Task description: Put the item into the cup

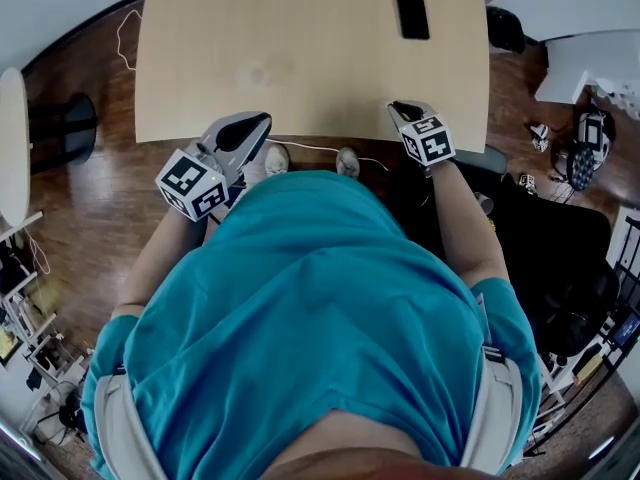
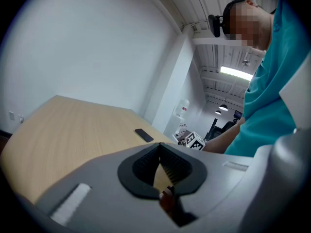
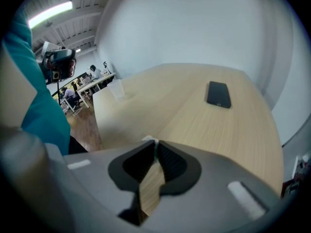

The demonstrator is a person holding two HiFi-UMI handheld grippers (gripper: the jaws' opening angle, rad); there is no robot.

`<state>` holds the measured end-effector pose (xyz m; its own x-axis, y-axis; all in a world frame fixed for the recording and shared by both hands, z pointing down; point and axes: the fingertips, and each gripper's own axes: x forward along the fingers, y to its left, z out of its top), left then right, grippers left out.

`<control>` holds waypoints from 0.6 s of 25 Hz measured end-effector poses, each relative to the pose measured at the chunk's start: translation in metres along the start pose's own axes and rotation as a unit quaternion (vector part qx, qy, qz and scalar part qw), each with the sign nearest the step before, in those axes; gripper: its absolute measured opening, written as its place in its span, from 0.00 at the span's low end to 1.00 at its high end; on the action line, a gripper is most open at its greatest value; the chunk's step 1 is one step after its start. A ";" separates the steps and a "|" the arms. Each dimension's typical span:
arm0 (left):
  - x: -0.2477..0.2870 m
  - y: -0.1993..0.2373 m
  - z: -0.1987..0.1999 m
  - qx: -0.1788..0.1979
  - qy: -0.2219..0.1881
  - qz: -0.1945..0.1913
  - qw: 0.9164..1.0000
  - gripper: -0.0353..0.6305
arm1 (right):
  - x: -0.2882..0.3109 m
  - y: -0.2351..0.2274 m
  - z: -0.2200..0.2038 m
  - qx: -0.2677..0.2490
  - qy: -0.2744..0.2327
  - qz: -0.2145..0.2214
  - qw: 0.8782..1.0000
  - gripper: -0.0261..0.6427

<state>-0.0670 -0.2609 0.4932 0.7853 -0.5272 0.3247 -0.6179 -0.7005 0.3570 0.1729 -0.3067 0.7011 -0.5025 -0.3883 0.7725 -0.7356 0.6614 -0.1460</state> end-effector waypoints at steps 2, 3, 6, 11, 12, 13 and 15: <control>0.000 0.002 0.000 0.001 -0.003 0.002 1.000 0.06 | -0.006 0.002 0.010 -0.003 -0.012 0.003 1.000 0.08; 0.000 0.003 0.001 0.003 -0.005 0.003 1.000 0.06 | -0.009 0.003 0.017 -0.006 -0.019 0.005 1.000 0.08; -0.004 0.009 0.002 0.005 -0.012 0.009 1.000 0.06 | -0.017 0.011 0.043 -0.021 -0.041 0.012 0.999 0.08; -0.015 0.025 0.006 0.003 -0.030 0.029 0.999 0.06 | -0.025 0.037 0.100 -0.060 -0.080 0.035 0.994 0.08; -0.019 0.029 0.006 0.002 -0.033 0.034 0.999 0.06 | -0.026 0.044 0.112 -0.068 -0.087 0.041 0.993 0.08; -0.023 0.033 0.007 0.000 -0.037 0.040 0.999 0.06 | -0.025 0.052 0.124 -0.077 -0.093 0.048 0.991 0.08; -0.032 0.042 0.007 -0.004 -0.045 0.051 0.998 0.06 | -0.023 0.069 0.148 -0.099 -0.103 0.062 0.988 0.08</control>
<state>-0.1175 -0.2770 0.4918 0.7185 -0.6365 0.2805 -0.6947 -0.6371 0.3339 0.0669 -0.3471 0.5816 -0.6801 -0.4057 0.6106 -0.5699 0.8165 -0.0922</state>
